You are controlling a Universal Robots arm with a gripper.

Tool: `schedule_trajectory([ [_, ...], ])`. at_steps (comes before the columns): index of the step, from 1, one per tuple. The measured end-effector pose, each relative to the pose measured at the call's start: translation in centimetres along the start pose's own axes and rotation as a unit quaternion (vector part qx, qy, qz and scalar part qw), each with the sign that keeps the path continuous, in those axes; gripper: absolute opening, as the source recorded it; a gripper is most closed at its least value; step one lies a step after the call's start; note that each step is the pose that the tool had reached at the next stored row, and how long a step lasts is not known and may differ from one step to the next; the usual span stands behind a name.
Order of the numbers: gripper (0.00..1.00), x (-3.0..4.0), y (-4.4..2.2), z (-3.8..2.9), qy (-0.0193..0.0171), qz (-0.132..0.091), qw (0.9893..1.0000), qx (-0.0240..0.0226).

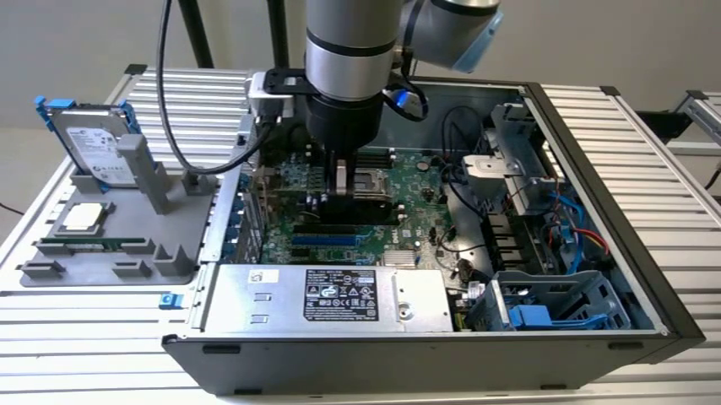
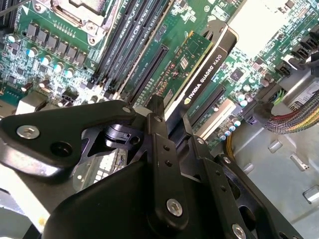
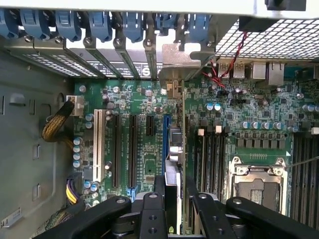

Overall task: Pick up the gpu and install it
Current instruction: 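Insert the gpu into the slot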

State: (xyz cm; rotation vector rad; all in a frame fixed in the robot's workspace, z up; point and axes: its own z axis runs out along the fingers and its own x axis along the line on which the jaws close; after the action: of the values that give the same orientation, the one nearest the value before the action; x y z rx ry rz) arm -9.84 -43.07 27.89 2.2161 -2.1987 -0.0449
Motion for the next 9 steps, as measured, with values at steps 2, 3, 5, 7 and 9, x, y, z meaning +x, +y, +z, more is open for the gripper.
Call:
schedule_trajectory([
  [2,0.00,0.09,0.07,0.08,0.0001,0.000,1.0000,0.0000],
  [3,0.00,0.13,0.11,0.13,0.0000,0.000,1.0000,0.0000],
  [5,0.00,0.23,0.19,0.21,0.0000,0.000,1.0000,0.0000],
  [7,0.00,0.30,0.24,0.31,-0.0001,0.000,1.0000,0.0001],
  [9,0.00,0.37,0.29,0.41,0.0000,0.000,1.0000,0.0000],
])
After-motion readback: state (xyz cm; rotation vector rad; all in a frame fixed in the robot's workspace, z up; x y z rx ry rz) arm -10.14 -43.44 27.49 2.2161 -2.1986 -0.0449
